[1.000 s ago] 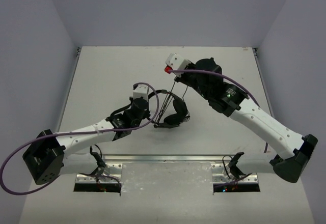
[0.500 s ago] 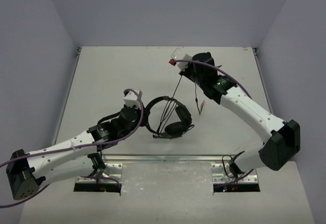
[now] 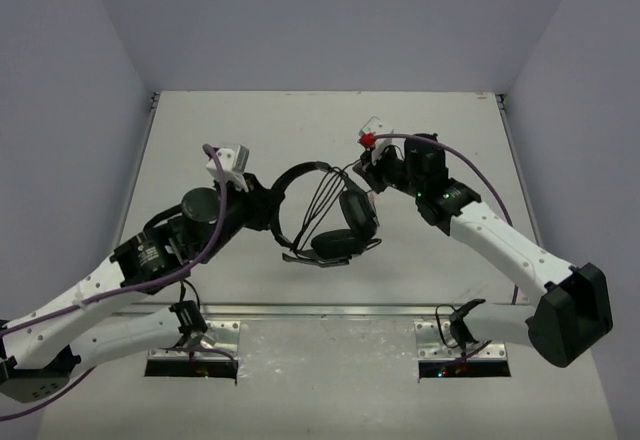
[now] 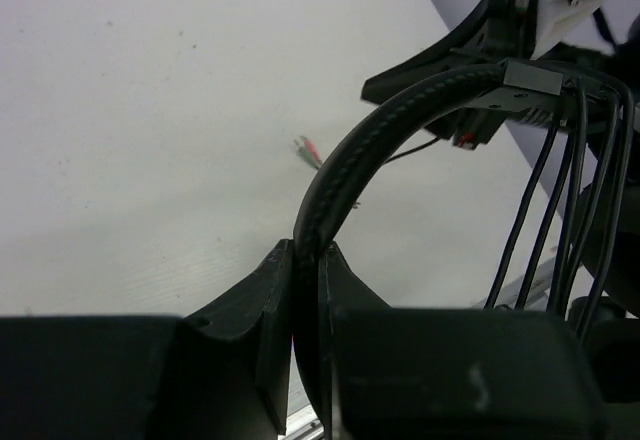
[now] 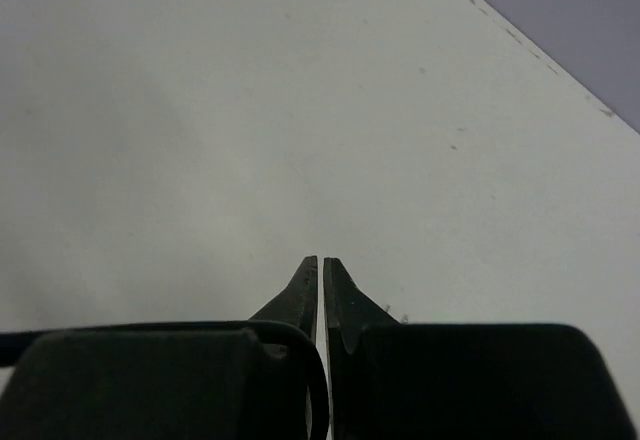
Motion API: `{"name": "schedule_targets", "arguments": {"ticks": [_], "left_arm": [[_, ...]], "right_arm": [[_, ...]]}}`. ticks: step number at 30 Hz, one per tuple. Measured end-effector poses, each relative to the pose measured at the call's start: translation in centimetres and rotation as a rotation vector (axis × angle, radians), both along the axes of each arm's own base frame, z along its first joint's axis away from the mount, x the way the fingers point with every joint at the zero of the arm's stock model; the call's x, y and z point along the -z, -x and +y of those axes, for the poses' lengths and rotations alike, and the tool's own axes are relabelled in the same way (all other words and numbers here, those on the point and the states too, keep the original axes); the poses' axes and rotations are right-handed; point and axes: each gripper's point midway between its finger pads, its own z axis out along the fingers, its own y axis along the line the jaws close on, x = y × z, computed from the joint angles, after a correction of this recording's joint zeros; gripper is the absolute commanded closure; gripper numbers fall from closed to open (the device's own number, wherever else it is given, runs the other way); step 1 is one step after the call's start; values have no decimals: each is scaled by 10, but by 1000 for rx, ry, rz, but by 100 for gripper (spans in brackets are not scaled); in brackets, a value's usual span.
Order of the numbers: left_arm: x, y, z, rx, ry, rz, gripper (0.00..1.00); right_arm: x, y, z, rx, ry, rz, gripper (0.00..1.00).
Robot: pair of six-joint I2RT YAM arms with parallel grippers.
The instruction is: Wrap the headphones
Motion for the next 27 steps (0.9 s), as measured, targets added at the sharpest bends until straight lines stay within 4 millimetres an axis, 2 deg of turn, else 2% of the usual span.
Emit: {"name": "schedule_targets", "arguments": {"ticks": [3, 6, 11, 14, 17, 20, 22, 24, 27], "left_arm": [[-40, 4, -10, 60, 51, -43, 100], [-76, 15, -25, 161, 135, -99, 100], [-110, 27, -42, 274, 219, -147, 100], [-121, 25, -44, 261, 262, -159, 100], [-132, 18, -34, 187, 294, -163, 100], [-160, 7, -17, 70, 345, -172, 100], [-186, -2, -3, -25, 393, -183, 100], [-199, -11, 9, -117, 412, -183, 100], [-196, -26, 23, -261, 389, -157, 100]], "right_arm": [[-16, 21, 17, -92, -160, -3, 81], [-35, 37, 36, -185, -323, -9, 80], [-44, 47, 57, -283, -489, 28, 82], [-32, 50, 68, -307, -539, 82, 84], [-10, 57, 74, -317, -564, 147, 85], [14, 71, 81, -335, -564, 210, 96], [29, 84, 86, -355, -558, 243, 99], [35, 93, 91, -379, -559, 250, 99], [33, 105, 99, -422, -570, 238, 99]]}}
